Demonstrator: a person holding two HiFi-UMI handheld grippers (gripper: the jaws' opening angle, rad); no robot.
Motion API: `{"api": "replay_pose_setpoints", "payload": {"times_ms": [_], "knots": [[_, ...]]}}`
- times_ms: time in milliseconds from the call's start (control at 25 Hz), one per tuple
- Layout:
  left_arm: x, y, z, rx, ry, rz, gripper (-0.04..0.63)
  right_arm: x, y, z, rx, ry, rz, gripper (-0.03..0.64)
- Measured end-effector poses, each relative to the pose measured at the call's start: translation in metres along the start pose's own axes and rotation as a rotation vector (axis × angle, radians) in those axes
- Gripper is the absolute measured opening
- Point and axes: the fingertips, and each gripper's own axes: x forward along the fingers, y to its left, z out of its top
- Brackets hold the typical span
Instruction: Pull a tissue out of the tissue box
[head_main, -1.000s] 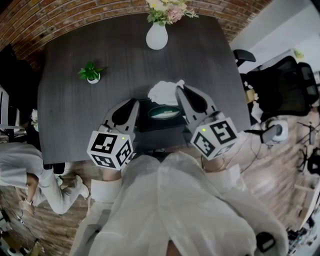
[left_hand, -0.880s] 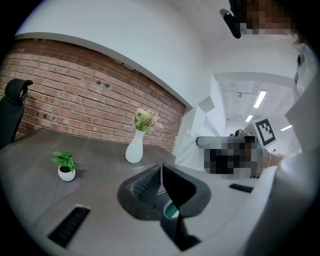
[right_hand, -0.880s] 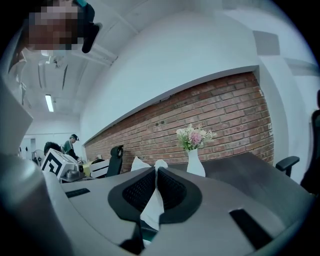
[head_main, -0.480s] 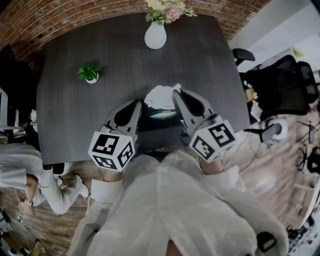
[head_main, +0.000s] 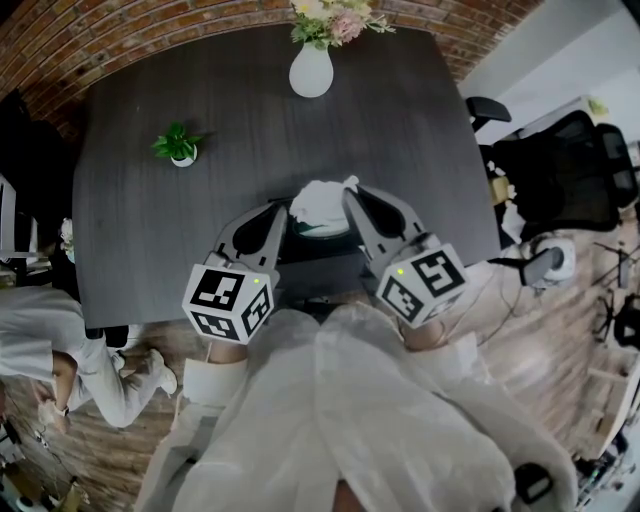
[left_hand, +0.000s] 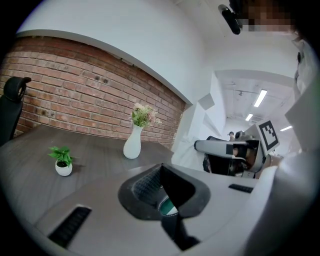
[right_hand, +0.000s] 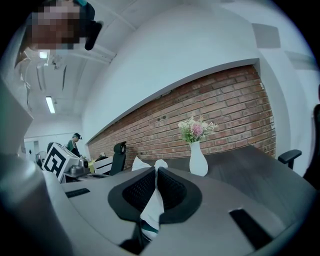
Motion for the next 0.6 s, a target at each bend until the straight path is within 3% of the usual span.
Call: {"api": "replay_pose_setpoints", "payload": {"times_ms": [600], "knots": [[0.002,0.0033,-0.0003,0.004,0.009,0.014,0.005,0.0021,-0.0029,-0.0027,-0.011,0.012,0.003,0.017]]}}
